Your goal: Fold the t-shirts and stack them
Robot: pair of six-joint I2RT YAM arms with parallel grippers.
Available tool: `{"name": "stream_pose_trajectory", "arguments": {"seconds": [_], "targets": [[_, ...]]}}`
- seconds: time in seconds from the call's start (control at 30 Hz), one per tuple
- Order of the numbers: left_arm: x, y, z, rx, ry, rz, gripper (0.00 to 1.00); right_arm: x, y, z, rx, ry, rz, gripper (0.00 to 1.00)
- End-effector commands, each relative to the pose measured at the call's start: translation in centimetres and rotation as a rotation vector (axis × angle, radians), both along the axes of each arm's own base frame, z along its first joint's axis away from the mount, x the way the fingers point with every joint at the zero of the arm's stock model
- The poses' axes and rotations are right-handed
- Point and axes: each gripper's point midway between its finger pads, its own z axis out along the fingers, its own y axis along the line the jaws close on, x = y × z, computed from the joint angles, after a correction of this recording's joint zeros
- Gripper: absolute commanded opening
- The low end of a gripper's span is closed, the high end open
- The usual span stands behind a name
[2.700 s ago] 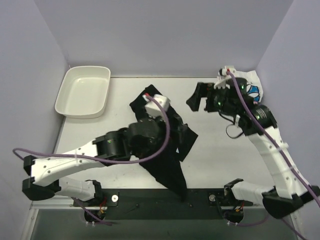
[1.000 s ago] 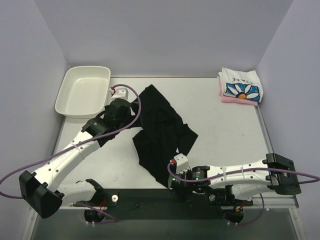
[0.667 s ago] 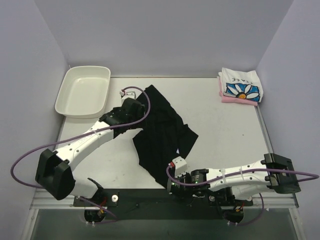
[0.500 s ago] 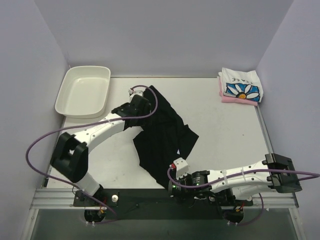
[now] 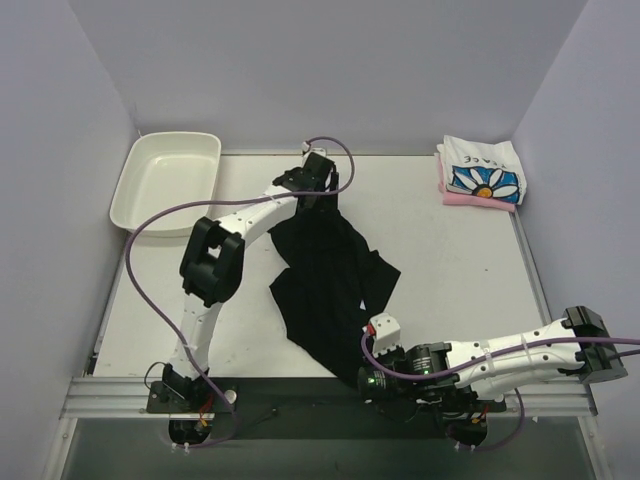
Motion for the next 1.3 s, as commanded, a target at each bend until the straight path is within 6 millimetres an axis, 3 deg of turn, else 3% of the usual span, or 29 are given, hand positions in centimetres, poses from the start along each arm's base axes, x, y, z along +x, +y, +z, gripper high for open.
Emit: {"name": "stream_pose_trajectory", "arguments": {"seconds": [0.0, 0.23, 0.27, 0.33, 0.4, 0.43, 0.53, 0.57, 0.6, 0.63, 0.73, 0.9, 1.27], "targets": [[1.3, 1.0, -0.8, 0.096, 0.02, 0.01, 0.97, 0.9, -1.4, 0.8, -0.027, -0.056, -0.034, 0.0], [2.9, 2.7, -2.9, 0.159, 0.064, 0.065, 0.97, 1.0, -1.7, 0.7, -0.025, -0.06, -0.04, 0.0], [3.4, 3.0, -2.4, 0.164, 0.056, 0.078, 0.98, 1.1, -1.7, 0.8, -0.023, -0.063, -0.041, 0.0], [3.9, 4.1, -3.6, 0.19, 0.084, 0.104, 0.97, 1.1, -1.7, 0.8, -0.022, -0.059, -0.04, 0.0], [5.4, 4.3, -3.2, 0.178, 0.06, 0.13, 0.97, 1.1, -1.7, 0.8, -0.021, -0.061, -0.039, 0.0], [6.1, 5.5, -2.9, 0.177, 0.065, 0.157, 0.97, 1.0, -1.7, 0.9, -0.018, -0.059, -0.039, 0.0], [8.6, 6.6, -2.3, 0.118, 0.053, 0.186, 0.97, 1.1, -1.6, 1.0, -0.013, -0.062, -0.04, 0.0], [8.9, 6.6, -3.4, 0.094, 0.078, 0.183, 0.97, 1.2, -1.7, 1.0, -0.014, -0.063, -0.041, 0.0], [9.7, 6.6, -2.6, 0.061, 0.06, 0.186, 0.97, 1.1, -1.5, 1.1, -0.011, -0.065, -0.038, 0.0], [10.3, 7.7, -2.9, 0.038, 0.066, 0.205, 0.97, 1.2, -1.5, 1.3, -0.011, -0.067, -0.038, 0.0], [11.0, 7.7, -4.6, -0.101, 0.119, 0.204, 0.97, 1.4, -1.3, 1.4, -0.019, -0.077, -0.034, 0.0], [11.5, 6.7, -6.6, -0.197, 0.16, 0.168, 0.97, 1.4, -1.0, 1.5, -0.034, -0.073, -0.029, 0.0], [9.3, 5.8, -11.0, -0.196, 0.282, 0.143, 0.98, 1.5, -0.4, 1.7, -0.033, -0.068, -0.028, 0.0]]}}
